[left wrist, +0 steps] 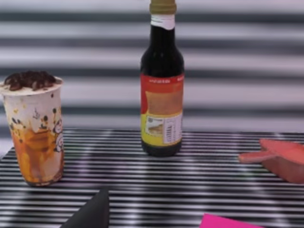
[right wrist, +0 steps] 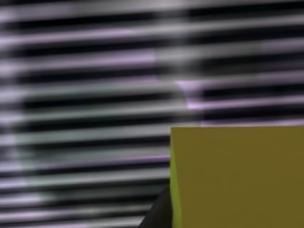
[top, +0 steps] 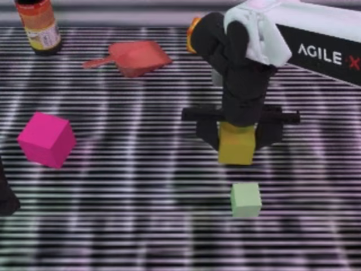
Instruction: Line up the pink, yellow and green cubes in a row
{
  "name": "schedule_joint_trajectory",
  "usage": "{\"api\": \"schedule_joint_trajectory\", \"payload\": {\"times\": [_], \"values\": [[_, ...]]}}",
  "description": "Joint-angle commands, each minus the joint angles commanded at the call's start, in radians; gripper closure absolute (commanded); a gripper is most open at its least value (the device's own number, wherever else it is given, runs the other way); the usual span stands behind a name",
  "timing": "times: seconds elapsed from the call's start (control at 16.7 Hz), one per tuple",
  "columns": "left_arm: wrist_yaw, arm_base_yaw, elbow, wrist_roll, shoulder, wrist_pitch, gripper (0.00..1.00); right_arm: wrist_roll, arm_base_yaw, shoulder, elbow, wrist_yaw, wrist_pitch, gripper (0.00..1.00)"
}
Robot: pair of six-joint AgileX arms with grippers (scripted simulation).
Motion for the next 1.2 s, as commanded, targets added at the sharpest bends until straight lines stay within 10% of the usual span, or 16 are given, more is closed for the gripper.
{"api": "schedule_joint_trajectory", "payload": {"times": [0.3, 1.2], "values": [[0.0, 0.0, 0.0, 0.0, 0.0, 0.0, 0.0, 0.111, 0.178, -0.119, -0.158, 0.003, 0.045, 1.0], [0.0, 0.0, 0.0, 0.0, 0.0, 0.0, 0.0, 0.116, 0.183, -0.035, -0.317, 0.004, 0.289, 1.0]]}}
